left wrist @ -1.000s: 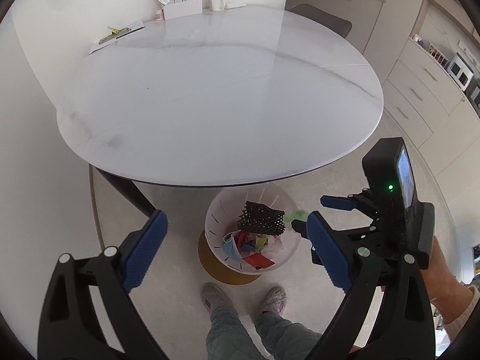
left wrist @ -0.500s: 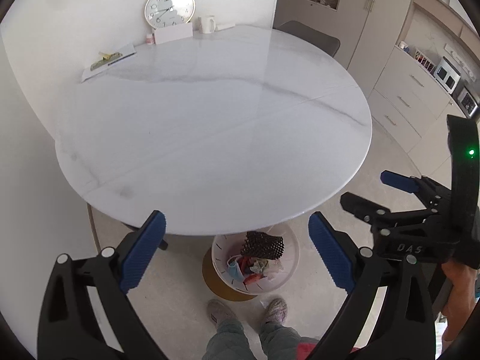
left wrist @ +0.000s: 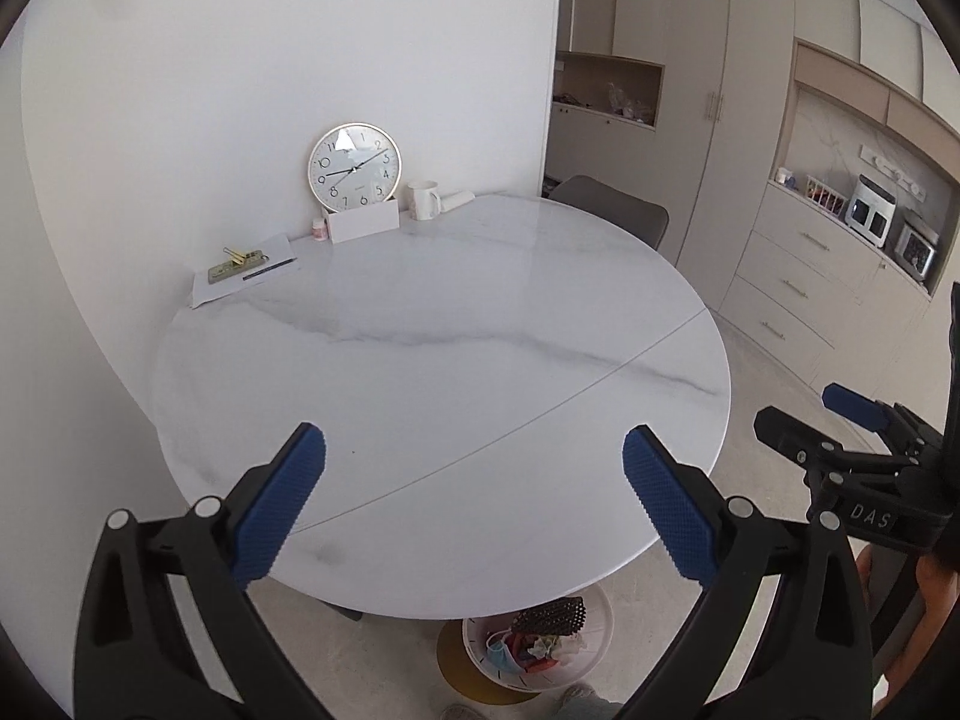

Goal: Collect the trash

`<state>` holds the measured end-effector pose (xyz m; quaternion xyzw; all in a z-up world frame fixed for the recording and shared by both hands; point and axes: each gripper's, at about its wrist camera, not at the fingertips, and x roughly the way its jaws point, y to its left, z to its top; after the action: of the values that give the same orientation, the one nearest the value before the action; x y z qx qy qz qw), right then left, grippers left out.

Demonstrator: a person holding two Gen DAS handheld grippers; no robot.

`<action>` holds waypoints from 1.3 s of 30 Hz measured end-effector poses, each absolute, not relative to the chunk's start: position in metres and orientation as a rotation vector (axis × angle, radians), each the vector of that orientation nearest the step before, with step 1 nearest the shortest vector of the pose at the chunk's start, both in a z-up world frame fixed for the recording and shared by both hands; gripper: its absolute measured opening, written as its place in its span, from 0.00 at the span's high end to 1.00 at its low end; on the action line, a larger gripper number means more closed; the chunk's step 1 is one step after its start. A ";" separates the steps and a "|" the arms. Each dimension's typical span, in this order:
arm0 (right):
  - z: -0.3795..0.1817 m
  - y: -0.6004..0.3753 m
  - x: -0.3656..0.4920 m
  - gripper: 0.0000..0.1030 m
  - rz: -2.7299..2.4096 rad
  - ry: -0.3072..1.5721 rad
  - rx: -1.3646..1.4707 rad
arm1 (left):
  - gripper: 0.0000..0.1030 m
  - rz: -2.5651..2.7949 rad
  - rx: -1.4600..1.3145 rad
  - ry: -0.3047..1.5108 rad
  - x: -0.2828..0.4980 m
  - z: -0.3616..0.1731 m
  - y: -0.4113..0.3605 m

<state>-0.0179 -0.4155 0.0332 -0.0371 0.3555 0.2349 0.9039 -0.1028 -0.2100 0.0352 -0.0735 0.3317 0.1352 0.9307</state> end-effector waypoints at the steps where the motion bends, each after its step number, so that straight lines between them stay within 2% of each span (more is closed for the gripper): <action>1: 0.036 -0.415 -0.016 0.02 0.483 0.733 -0.078 | 0.08 0.291 -0.156 0.673 -0.100 0.039 -0.207; 10: 0.055 -0.406 0.016 0.02 0.530 0.703 -0.143 | 0.08 0.393 -0.168 0.644 -0.068 0.054 -0.208; 22: 0.112 -0.414 0.052 0.02 0.622 0.514 -0.199 | 0.08 0.499 -0.186 0.526 -0.044 0.099 -0.235; 39: 0.100 -0.421 0.071 0.02 0.713 0.550 -0.189 | 0.08 0.579 -0.213 0.566 -0.034 0.092 -0.252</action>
<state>0.0712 -0.4209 0.0999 -0.0913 0.2654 0.3443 0.8959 -0.0343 -0.2519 0.0915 -0.1036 0.2750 0.2809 0.9136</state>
